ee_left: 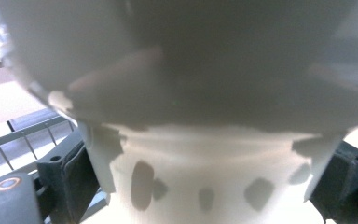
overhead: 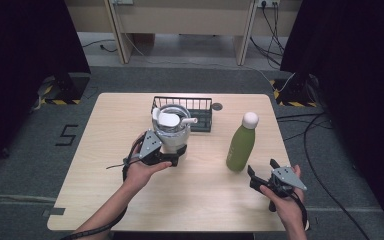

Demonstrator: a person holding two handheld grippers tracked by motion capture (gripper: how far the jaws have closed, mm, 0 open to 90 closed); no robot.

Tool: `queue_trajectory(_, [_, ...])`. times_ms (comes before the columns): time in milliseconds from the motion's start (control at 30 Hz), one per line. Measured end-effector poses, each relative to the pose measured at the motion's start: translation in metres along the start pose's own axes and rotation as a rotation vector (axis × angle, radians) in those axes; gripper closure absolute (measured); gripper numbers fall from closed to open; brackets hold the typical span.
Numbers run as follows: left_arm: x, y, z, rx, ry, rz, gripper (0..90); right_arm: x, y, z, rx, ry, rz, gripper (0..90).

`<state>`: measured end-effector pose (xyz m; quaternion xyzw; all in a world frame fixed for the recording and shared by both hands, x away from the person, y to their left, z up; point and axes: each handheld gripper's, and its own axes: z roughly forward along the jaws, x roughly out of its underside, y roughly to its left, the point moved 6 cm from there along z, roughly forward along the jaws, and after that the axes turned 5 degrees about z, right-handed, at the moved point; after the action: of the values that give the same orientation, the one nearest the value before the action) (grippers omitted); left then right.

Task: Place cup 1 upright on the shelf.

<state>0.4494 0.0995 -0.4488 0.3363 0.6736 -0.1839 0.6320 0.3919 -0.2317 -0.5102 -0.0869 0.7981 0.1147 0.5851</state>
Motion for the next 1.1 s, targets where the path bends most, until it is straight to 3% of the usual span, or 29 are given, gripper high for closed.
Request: queue_trajectory(1100, [-0.012,0.035,0.02,-0.074,-0.003,-0.009,9.9,0.003,0.002,0.002,-0.009,0.013,-0.003,14.7])
